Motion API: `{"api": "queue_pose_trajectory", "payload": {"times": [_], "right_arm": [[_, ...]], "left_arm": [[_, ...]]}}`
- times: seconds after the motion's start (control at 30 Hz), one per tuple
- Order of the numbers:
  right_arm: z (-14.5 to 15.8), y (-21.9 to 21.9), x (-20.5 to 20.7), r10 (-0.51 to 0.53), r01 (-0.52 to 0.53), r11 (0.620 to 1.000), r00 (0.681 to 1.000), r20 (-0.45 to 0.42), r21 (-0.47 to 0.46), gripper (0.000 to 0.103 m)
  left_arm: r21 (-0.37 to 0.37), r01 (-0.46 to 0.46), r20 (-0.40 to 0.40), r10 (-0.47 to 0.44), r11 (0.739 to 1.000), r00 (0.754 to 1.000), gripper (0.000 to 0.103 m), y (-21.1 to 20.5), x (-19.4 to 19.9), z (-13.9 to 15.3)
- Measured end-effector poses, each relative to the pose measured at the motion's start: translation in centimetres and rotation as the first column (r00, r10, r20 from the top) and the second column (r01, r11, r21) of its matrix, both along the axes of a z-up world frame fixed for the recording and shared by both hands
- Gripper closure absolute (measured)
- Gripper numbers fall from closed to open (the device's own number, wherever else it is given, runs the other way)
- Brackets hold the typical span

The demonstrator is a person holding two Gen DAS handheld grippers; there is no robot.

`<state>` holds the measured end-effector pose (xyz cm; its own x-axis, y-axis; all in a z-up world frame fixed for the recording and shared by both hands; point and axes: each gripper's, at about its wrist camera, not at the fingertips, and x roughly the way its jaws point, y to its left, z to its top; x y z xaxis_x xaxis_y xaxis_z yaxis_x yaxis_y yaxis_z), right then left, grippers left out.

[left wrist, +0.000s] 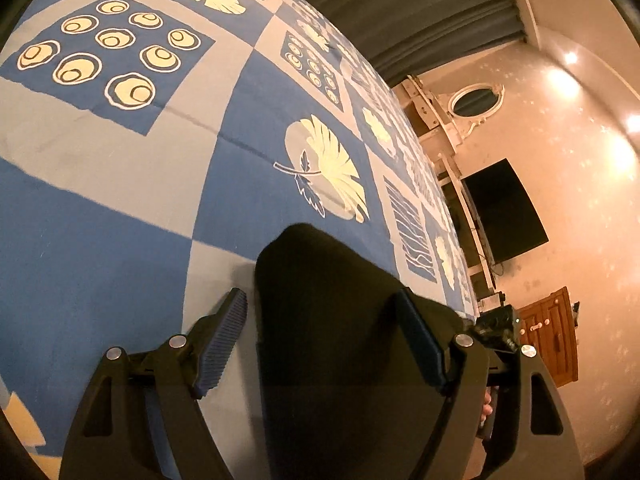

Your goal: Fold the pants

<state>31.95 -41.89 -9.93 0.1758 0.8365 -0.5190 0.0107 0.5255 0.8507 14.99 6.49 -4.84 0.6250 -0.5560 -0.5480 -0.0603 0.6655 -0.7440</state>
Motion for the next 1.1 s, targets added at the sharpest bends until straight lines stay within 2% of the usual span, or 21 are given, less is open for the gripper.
{"api": "queue_pose_trajectory", "payload": {"times": [0.03, 0.1, 0.2, 0.4, 0.73, 1.1], "right_arm": [[-0.3, -0.2, 0.0, -0.001, 0.001, 1.0, 1.0, -0.005, 0.0, 0.062], [-0.5, -0.3, -0.2, -0.006, 0.006, 1.0, 1.0, -0.004, 0.011, 0.065], [-0.8, -0.2, -0.4, -0.017, 0.017, 1.0, 1.0, -0.002, 0.023, 0.066], [-0.8, -0.6, -0.8, -0.028, 0.028, 0.999, 1.0, 0.01, 0.031, 0.067], [-0.5, -0.5, -0.8, -0.049, 0.048, 0.998, 0.999, 0.017, 0.04, 0.067], [-0.6, 0.2, -0.3, -0.057, 0.056, 0.997, 0.998, 0.02, 0.043, 0.067]], "left_arm": [[0.023, 0.002, 0.0, -0.002, 1.0, 1.0, 0.045, -0.2, 0.1, 0.1], [0.08, 0.008, -0.021, -0.007, 0.997, 1.0, 0.053, -0.6, 0.5, 0.0], [0.128, 0.004, -0.015, -0.003, 0.992, 1.0, 0.056, -0.9, 0.6, 0.1], [0.164, -0.005, -0.016, 0.008, 0.986, 1.0, 0.058, -1.3, 0.9, 0.4], [0.184, 0.002, -0.025, 0.003, 0.983, 1.0, 0.058, -1.3, 1.5, 0.6], [0.173, -0.009, -0.03, 0.014, 0.985, 0.999, 0.059, -0.3, 2.2, 0.5]]}}
